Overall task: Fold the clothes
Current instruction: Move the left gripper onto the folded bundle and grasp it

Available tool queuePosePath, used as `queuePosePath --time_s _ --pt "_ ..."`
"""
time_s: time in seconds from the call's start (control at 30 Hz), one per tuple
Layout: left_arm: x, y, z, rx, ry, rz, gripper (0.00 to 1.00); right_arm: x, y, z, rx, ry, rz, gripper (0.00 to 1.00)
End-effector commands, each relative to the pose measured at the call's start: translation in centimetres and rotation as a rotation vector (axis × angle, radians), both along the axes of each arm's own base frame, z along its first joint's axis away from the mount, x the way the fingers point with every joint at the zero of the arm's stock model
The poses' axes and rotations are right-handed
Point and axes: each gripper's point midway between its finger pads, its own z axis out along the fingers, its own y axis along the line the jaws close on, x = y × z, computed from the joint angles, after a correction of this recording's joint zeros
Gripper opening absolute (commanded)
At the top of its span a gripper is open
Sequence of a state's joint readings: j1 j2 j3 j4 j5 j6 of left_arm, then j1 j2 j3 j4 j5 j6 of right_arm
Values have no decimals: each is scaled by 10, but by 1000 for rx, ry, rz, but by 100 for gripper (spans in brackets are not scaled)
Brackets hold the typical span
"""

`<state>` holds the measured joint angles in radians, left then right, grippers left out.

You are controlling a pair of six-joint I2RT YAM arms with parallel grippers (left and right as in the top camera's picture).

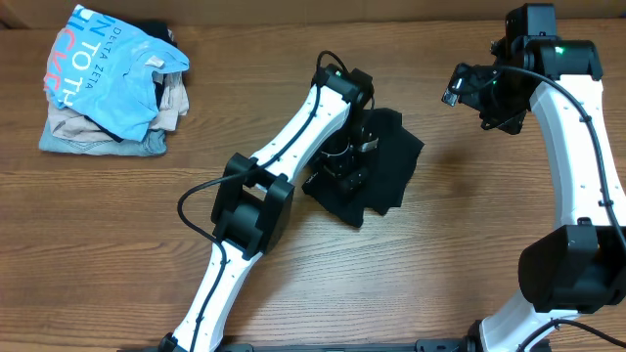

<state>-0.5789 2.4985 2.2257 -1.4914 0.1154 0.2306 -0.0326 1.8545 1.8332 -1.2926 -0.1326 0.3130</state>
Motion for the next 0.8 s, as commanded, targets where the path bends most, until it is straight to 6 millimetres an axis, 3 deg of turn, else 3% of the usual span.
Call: queuePosePath --time_s 0.0,0.1,0.33,0.47,0.57,0.63,0.77 --pt "26 37 -10 178 -143 112 100 3 0 11 -1 -38 6 97" --pt "54 71 -20 307 -285 246 100 4 0 12 -2 -39 6 98" --pt "109 130 -14 387 -465 399 100 5 0 12 -2 -47 6 98" --pt "131 144 -3 363 -511 420 100 6 -1 12 -2 -49 6 98" --pt "138 132 19 295 -505 369 100 7 -1 13 -3 -55 6 98" --pt "136 96 48 144 -471 276 100 9 -1 13 -2 -62 6 98" --pt "114 36 84 -90 -402 76 100 9 -1 13 -3 -62 6 98"
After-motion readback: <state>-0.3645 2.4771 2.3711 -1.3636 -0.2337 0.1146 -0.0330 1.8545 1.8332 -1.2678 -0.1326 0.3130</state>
